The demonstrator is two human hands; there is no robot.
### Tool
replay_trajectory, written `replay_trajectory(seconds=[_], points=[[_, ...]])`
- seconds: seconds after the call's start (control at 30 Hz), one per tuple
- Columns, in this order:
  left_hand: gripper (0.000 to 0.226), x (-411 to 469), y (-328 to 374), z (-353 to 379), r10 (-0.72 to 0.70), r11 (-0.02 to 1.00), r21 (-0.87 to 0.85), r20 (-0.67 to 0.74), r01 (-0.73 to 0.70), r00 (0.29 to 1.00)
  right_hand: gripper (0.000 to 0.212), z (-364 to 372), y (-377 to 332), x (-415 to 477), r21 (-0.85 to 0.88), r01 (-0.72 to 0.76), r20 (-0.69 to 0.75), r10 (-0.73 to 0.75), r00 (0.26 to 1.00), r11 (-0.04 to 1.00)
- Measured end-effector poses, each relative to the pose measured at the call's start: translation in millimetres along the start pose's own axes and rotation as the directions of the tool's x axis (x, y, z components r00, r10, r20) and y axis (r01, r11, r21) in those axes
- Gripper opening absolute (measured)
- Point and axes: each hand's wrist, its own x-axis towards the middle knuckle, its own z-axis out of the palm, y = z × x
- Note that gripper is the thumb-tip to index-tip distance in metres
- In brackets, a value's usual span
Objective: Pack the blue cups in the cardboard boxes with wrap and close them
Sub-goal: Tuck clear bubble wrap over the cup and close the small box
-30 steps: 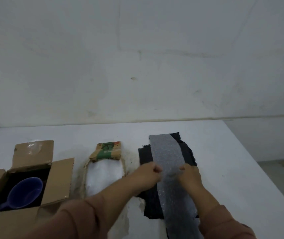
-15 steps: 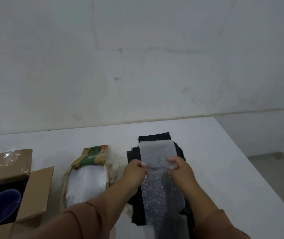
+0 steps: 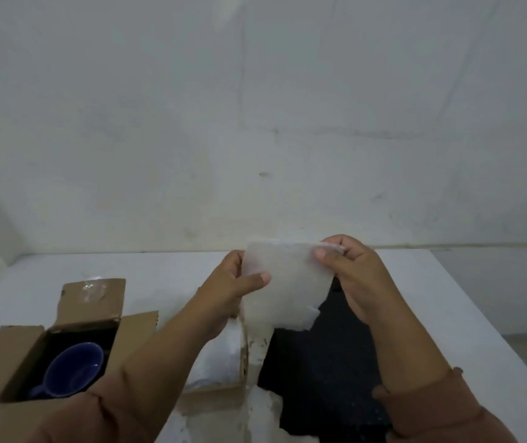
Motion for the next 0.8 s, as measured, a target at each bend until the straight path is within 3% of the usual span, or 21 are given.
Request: replay_trajectory(seconds=[0.1,0.2,0.3,0.4,0.53,0.67,0.73,0.8], points=[[0.046,-9.3,1.2,-12.3,-0.033,0.999,-0.004,0.153,0.034,0.988,0.011,23.1,-1.9,7.7,0.182,0.013,-0.011,-0.011,1.000,0.983],[0.023,-16.8,-2.9,-15.2,-0.096,0.995,-0.018,0.011,0.097,0.995,0.010,44.5,7.6,12.4,0.256,-0.047,-0.018,0.053,0.998,0.965],[0.024,-21.4,0.6,-26.3,-0.142,0.985,-0.109,-0.056,0.135,0.988,0.039,46.7,22.0,11.9,0.116,-0.219,0.061,0.213,0.975,0.969],[0.031,-26.6,6.8,-39.1,-0.164,0.980,-0.123,-0.060,0.156,0.985,0.039,48.7,35.1,2.8,-0.092,-0.349,0.196,0.360,0.912,0.933],[0.019,-32.9,6.2,-54.3,-0.177,0.976,-0.145,-0.098,0.162,0.979,0.034,60.9,43.4,-1.5,-0.035,-0.336,0.178,0.336,0.925,0.941],[0.024,-39.0,-0.5,-73.2,-0.278,0.864,-0.459,-0.095,0.206,0.956,0.045,65.8,47.6,0.3,-0.086,-0.313,0.118,0.322,0.939,0.946],[0.035,-41.8,-5.2,-80.5,-0.369,0.794,-0.532,-0.036,0.295,0.929,0.044,69.4,51.4,0.9,-0.080,-0.295,0.094,0.302,0.949,0.952],[0.054,-45.5,-6.7,-81.2,-0.465,0.787,-0.426,0.065,0.446,0.883,0.049,74.6,56.4,0.8,-0.112,-0.259,0.076,0.269,0.960,0.959]])
